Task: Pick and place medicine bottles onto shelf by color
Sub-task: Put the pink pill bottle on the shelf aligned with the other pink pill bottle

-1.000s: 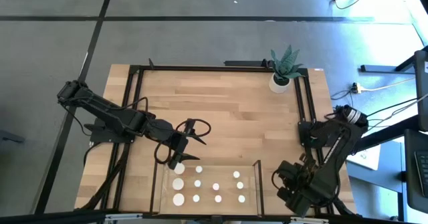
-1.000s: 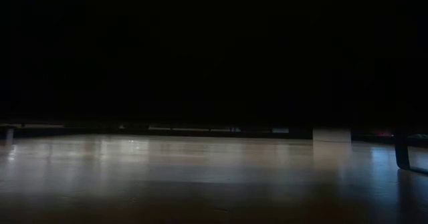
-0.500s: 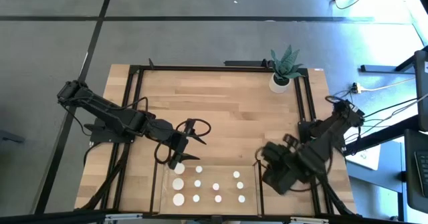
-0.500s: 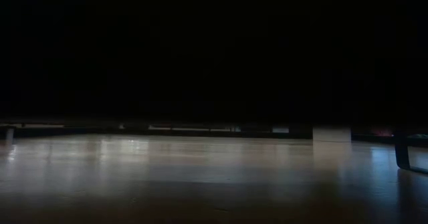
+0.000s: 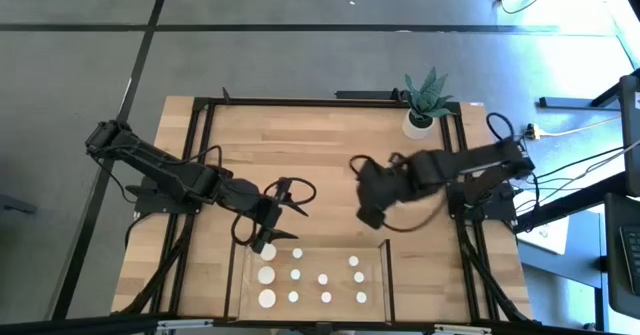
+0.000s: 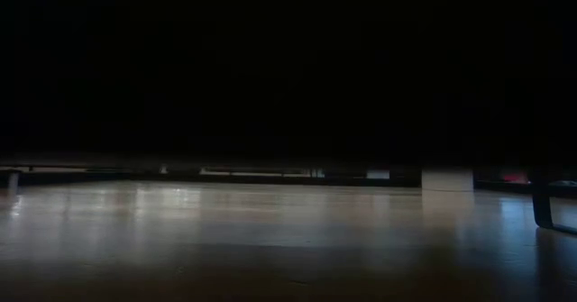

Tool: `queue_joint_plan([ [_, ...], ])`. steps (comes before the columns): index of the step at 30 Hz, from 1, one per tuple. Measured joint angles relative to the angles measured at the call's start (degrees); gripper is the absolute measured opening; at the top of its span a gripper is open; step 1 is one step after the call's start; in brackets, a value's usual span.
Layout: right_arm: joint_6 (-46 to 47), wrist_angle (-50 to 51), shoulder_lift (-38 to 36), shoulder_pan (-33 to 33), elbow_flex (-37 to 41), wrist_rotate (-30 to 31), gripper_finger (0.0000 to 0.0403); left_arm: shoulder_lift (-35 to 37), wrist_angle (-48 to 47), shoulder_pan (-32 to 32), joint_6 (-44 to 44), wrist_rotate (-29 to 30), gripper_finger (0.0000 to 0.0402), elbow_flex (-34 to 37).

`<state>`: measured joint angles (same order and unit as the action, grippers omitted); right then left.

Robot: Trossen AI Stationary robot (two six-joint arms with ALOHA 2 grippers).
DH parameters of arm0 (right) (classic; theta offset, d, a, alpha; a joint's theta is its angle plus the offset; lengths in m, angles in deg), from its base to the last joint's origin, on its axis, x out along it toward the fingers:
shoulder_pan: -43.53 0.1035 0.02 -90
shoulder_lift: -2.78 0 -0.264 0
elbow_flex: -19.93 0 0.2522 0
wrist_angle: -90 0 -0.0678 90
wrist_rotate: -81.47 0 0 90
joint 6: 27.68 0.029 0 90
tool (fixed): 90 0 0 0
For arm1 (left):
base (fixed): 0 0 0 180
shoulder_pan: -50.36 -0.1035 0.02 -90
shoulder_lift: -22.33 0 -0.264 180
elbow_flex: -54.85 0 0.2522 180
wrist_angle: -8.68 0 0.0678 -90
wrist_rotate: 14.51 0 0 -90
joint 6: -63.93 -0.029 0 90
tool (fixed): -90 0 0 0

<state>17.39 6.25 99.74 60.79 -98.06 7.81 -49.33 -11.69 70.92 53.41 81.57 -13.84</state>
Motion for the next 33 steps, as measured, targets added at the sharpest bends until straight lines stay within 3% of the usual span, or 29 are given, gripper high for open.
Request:
queue_joint_plan([
  [6,-12.21,-18.88,0.16,-7.83,9.76,-10.0,0.0123,0.0,-3.8,-0.02,7.39,3.32,0.0265,0.01],
  [10,-14.2,-27.21,0.87,-11.25,16.88,-15.01,0.0123,0.0,-5.58,0.1,10.29,3.32,0.0265,0.0],
  [20,-12.3,-36.67,1.29,-15.35,31.02,-15.51,0.0123,0.0,-6.96,0.24,10.41,3.32,0.0265,0.0],
  [33,-11.24,-43.22,1.4,-15.57,36.67,-15.54,0.0123,0.0,-7.35,0.24,10.39,3.32,0.0265,0.01],
])
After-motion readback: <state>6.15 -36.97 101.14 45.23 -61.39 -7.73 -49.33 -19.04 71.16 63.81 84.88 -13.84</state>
